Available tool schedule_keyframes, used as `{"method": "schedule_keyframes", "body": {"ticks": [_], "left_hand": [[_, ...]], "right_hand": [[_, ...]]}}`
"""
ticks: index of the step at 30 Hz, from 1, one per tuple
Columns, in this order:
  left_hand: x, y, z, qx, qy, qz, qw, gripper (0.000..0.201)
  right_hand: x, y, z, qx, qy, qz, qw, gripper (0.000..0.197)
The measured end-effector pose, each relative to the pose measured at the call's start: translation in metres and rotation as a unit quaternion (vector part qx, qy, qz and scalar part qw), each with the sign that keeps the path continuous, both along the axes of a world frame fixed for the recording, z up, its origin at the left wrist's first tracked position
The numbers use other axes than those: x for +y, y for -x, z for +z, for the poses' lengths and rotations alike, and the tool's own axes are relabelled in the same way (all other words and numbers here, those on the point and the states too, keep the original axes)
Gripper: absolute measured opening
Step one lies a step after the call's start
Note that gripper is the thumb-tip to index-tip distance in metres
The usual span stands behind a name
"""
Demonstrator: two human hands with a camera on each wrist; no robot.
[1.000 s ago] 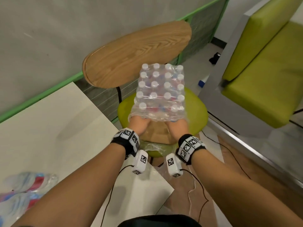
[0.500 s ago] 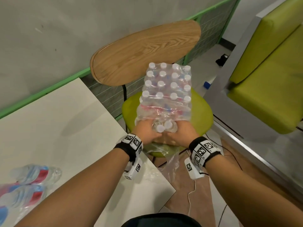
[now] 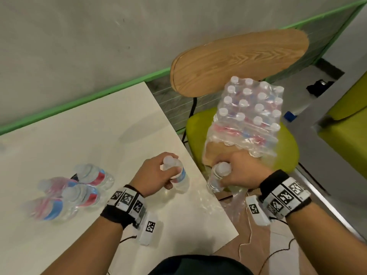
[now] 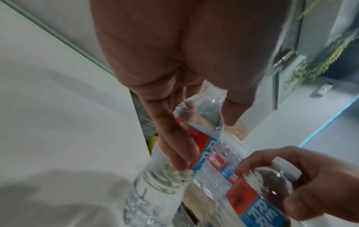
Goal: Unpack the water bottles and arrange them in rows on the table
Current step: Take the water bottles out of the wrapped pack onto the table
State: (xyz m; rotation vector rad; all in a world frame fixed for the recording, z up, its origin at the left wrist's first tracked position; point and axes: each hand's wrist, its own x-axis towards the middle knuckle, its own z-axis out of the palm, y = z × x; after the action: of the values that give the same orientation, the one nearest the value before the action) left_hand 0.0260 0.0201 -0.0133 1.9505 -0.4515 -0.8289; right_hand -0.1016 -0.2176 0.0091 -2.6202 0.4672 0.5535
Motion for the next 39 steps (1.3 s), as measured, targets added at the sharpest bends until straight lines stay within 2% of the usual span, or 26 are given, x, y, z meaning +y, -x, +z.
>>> {"method": "schedule_keyframes", "body": {"ticks": [2, 4, 6, 9, 15, 18, 22, 32, 39], "left_hand": [[0.027, -0.010, 0.002, -0.002, -0.010, 0.057, 0.998, 0.024], [0.051, -0.021, -0.001, -0.016, -0.034, 0.102, 0.994, 0.029], [0.072, -0.032, -0.006, -0.022, -0.054, 0.146, 0.988, 0.033], [0.094, -0.045, -0.013, -0.009, -0.066, 0.197, 0.978, 0.037], [0.113, -0.066, -0.014, -0.094, -0.075, 0.225, 0.967, 0.037], [0.115, -0.078, -0.009, -0.168, -0.115, 0.197, 0.959, 0.035], [0.105, -0.094, -0.003, -0.209, -0.152, 0.145, 0.955, 0.030], [0.094, -0.149, -0.001, -0.194, -0.189, 0.192, 0.943, 0.029], [0.082, -0.179, 0.000, -0.148, -0.189, 0.237, 0.941, 0.037]], "right_hand": [[0.020, -0.011, 0.007, -0.012, 0.051, 0.049, 0.997, 0.064], [0.044, -0.023, 0.023, -0.009, 0.067, 0.070, 0.995, 0.057], [0.069, -0.040, 0.024, 0.013, 0.011, 0.079, 0.997, 0.049], [0.099, -0.071, -0.003, 0.005, -0.110, 0.094, 0.990, 0.051], [0.144, -0.131, -0.027, -0.035, -0.122, 0.127, 0.984, 0.056], [0.156, -0.159, -0.034, -0.068, -0.095, 0.137, 0.984, 0.058], [0.163, -0.195, -0.038, -0.087, -0.074, 0.132, 0.985, 0.058], [0.166, -0.263, -0.040, -0.112, -0.051, 0.129, 0.984, 0.057], [0.170, -0.307, -0.037, -0.117, -0.026, 0.110, 0.987, 0.058]]}}
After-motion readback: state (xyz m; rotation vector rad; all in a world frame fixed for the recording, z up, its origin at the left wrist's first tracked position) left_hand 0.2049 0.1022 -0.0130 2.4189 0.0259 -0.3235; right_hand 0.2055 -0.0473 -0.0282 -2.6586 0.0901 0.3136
